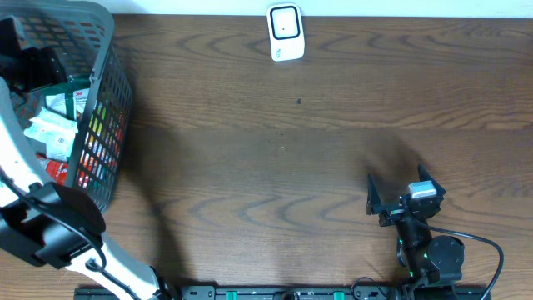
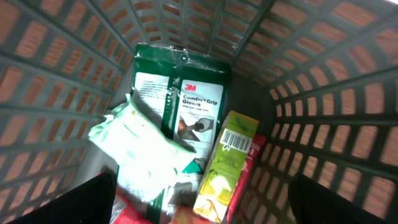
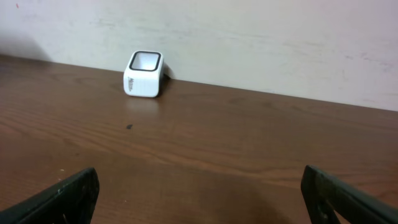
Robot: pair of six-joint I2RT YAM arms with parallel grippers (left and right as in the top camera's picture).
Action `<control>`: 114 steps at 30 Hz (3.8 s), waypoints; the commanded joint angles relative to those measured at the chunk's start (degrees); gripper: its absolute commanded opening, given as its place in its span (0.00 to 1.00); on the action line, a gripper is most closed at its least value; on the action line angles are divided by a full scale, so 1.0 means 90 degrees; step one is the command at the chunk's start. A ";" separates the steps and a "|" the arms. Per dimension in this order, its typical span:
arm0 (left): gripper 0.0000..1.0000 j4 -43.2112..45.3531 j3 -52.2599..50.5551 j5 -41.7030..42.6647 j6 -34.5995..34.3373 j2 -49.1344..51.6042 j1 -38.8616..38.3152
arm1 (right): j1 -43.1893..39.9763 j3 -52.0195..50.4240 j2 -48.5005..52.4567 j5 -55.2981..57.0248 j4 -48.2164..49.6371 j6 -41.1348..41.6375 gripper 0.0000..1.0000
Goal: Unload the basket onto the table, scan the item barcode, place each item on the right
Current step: 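Reach the left gripper into the basket and grasp the green tea box, then lift the green box out and carry it toward the scanner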
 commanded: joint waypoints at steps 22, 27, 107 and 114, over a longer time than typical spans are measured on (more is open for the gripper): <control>0.95 -0.0194 -0.0087 0.0833 0.0792 0.1620 -0.0044 | -0.0027 -0.0007 -0.0034 0.0036 -0.0027 0.0080 0.99; 0.87 -0.0236 -0.0141 0.0831 0.0789 0.1841 -0.0146 | -0.0027 -0.0007 -0.0034 0.0036 -0.0027 0.0080 0.99; 0.32 0.0721 -0.1076 -0.0287 -0.1989 -0.3645 -0.1360 | -0.0027 -0.0007 -0.0034 0.0036 -0.0027 0.0080 0.99; 0.32 -0.0041 -0.1435 -0.0296 -0.2086 -0.3402 -0.3281 | -0.0027 -0.0007 -0.0034 0.0036 -0.0027 0.0080 0.99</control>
